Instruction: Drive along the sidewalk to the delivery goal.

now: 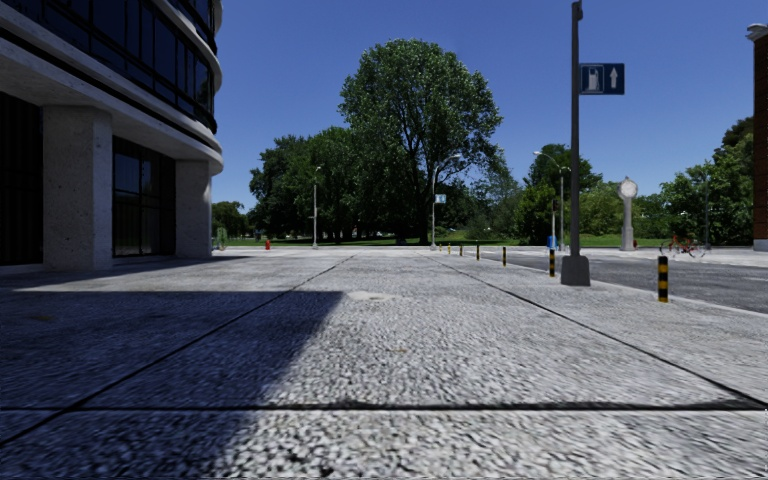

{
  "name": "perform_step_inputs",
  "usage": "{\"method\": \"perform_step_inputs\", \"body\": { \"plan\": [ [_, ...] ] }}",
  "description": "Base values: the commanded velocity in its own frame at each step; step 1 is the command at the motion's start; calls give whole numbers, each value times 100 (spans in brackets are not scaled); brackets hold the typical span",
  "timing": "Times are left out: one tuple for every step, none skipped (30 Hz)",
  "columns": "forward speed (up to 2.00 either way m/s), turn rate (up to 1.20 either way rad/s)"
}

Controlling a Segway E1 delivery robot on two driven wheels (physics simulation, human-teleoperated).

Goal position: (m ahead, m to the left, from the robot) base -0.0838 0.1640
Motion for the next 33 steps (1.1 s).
{"method": "perform_step_inputs", "body": {
  "plan": [
    [185,0],
    [185,0],
    [163,0],
    [117,0],
    [2,0],
    [2,0],
    [0,0],
    [0,0],
    [0,0],
    [0,0],
    [0,0],
    [0,0],
    [0,0],
    [0,0],
    [0,0],
    [0,0],
    [0,0],
    [0,0],
    [0,0],
    [0,0],
    [0,0],
    [0,0],
    [0,0],
    [0,0],
    [0,0],
    [0,0],
    [0,0],
    [0,0],
    [0,0],
    [0,0],
    [0,0],
    [0,0],
    [0,0]
  ]
}}
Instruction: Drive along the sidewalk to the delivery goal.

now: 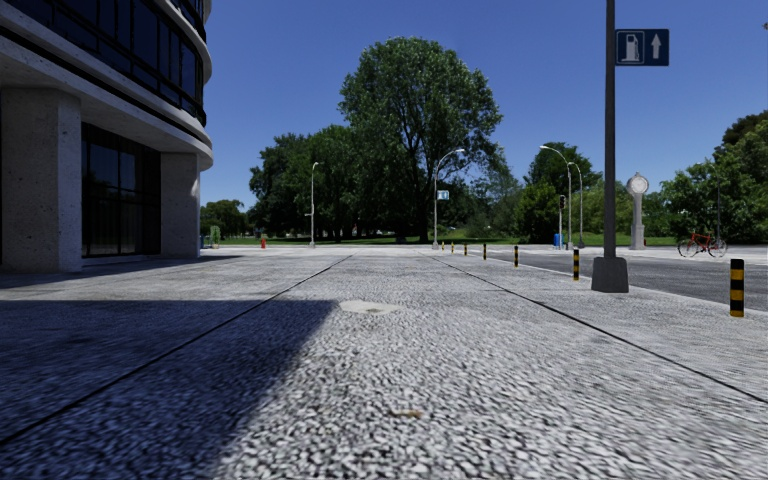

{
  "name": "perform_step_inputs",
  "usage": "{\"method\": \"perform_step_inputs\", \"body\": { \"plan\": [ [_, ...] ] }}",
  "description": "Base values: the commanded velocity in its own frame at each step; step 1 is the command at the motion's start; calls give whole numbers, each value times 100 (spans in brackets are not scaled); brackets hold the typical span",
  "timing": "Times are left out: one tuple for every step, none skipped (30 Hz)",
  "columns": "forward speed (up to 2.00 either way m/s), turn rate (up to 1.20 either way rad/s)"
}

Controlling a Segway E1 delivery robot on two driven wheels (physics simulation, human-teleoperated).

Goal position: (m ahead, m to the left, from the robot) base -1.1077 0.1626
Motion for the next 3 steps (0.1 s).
{"method": "perform_step_inputs", "body": {
  "plan": [
    [0,0],
    [0,0],
    [0,0]
  ]
}}
